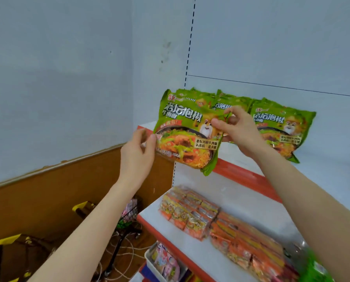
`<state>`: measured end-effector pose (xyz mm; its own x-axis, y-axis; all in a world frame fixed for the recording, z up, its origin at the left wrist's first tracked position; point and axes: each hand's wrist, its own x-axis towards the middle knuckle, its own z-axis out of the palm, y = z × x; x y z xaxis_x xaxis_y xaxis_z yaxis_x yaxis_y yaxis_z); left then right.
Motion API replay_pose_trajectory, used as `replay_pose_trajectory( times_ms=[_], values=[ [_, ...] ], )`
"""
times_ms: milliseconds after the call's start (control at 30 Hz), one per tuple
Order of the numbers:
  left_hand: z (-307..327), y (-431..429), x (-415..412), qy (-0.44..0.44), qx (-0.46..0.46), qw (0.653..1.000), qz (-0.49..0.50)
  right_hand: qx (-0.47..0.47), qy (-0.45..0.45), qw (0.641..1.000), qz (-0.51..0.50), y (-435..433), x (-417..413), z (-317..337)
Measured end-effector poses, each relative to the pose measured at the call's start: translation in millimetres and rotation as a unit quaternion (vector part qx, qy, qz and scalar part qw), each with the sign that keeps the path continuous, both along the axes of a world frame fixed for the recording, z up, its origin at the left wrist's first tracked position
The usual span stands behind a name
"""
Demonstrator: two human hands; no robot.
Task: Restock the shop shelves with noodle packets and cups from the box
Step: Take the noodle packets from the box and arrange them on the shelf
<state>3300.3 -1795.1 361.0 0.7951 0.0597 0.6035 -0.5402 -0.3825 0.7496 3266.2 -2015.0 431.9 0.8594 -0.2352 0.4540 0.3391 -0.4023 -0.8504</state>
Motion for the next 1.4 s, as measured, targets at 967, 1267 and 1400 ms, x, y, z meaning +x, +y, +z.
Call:
replay_pose_trajectory(
  times_ms=[967,1267,1400],
  values=[
    [-18,-105,35,-0.047,0.480,0.875,-0.045,-0.223,0.043,0.944,-0.239,-108,77,16],
    [-22,-59,10,-0.101,0.441,0.891,-0.048,-0.330,-0.028,0.911,-0.247,-37,57,26],
    [-37,-15,-6,-0.087,0.434,0.895,-0.050,-0.334,-0.039,0.930,-0.149,37,61,-2]
  ],
)
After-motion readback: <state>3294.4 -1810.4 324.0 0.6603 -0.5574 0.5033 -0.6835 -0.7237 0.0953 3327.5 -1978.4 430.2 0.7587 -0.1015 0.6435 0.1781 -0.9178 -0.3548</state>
